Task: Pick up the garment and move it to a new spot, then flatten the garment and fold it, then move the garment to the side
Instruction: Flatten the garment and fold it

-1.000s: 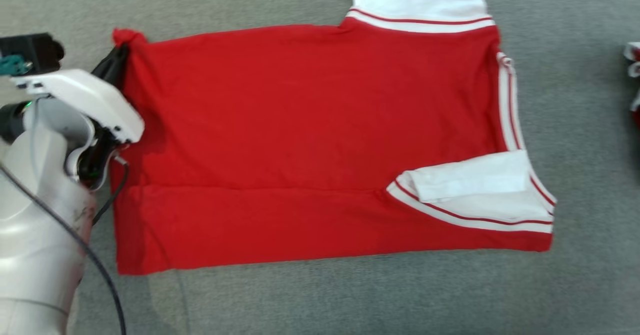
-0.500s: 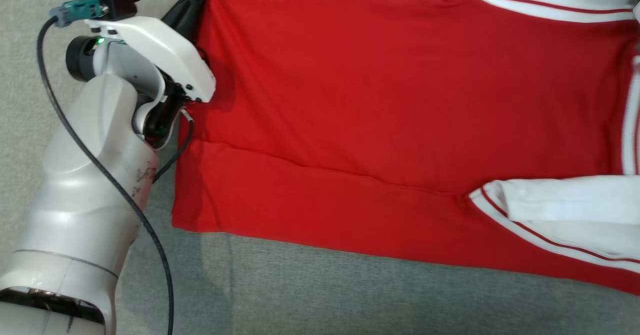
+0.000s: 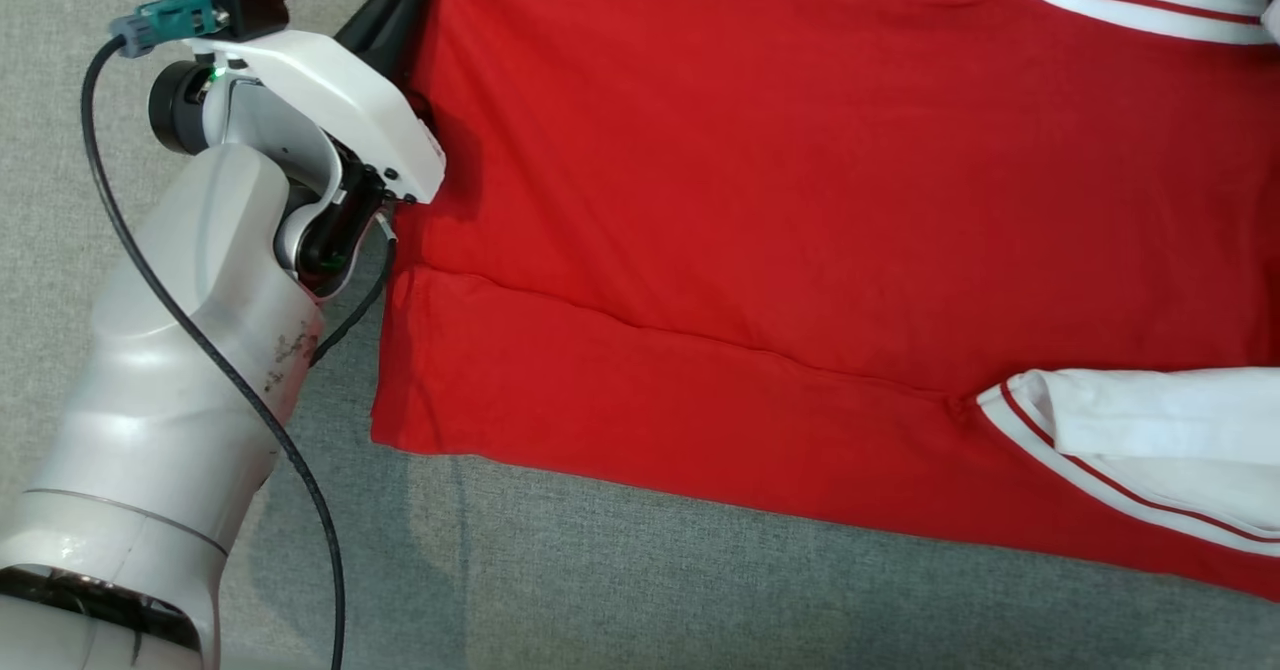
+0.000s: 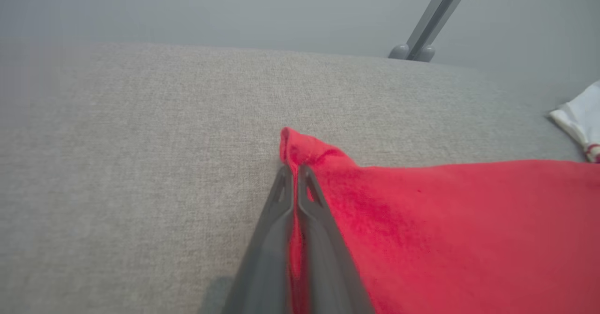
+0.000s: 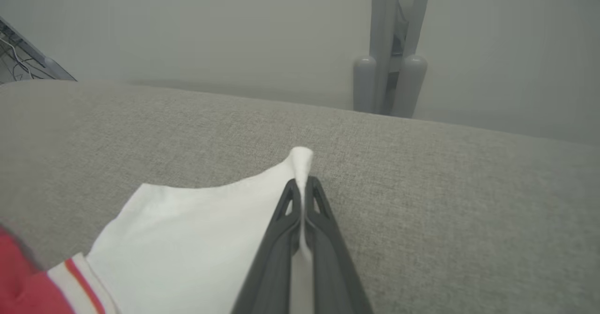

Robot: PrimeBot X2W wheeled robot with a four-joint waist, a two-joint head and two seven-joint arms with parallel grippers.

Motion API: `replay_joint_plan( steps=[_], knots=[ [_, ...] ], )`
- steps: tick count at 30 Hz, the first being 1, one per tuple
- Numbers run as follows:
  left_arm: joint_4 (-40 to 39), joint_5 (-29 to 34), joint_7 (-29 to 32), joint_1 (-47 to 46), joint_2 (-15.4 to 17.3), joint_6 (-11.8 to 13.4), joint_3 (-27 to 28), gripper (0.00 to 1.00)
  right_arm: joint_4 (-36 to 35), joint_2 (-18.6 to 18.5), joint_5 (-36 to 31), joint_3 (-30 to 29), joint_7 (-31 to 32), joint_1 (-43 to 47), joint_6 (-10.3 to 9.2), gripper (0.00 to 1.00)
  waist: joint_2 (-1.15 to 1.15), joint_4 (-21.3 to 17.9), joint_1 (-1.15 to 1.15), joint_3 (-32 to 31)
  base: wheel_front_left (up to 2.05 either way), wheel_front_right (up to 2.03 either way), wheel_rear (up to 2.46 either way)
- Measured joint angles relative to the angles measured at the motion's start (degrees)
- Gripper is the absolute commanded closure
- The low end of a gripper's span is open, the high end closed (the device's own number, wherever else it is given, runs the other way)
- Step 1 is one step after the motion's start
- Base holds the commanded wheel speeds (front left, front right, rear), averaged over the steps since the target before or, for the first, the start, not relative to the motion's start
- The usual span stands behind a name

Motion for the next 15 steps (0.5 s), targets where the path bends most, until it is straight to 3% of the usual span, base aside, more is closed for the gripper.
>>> replay_joint_plan(
  steps=[15],
  knots=[
    [-3.4, -7.6, -1.4, 1.8, 4.4, 0.0, -0.9, 1.0, -10.8, -6.0, 8.8, 8.2, -9.0, -1.1, 0.0, 1.0, 0.0, -3.6, 0.0, -5.1, 0.0, 0.0, 0.0]
  ],
)
